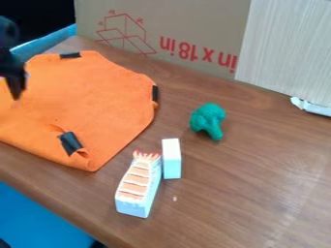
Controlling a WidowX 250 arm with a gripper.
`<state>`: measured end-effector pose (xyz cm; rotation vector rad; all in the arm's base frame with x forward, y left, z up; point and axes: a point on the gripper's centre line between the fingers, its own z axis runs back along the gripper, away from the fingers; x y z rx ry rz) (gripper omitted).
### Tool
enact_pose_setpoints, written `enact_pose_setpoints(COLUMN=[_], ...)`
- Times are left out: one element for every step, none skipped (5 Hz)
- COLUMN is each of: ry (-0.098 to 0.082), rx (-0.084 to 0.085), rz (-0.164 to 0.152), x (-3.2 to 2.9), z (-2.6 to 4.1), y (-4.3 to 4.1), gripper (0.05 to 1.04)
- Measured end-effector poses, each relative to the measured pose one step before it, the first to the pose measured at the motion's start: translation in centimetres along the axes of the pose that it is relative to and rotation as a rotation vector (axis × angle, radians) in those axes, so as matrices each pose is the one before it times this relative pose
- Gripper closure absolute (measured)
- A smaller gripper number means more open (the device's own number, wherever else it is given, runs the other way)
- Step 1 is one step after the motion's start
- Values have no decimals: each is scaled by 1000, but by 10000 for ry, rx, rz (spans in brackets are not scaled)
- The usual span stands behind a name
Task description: Unfold the cloth from top right to bottom left
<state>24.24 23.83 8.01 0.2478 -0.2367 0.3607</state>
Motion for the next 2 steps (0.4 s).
enact_pose_setpoints(ry=[-16,-186], rx=[279,-99], rz=[-781,-96], x=[-281,926], z=[-2921,-425], y=[-1728,-41], gripper=[84,85])
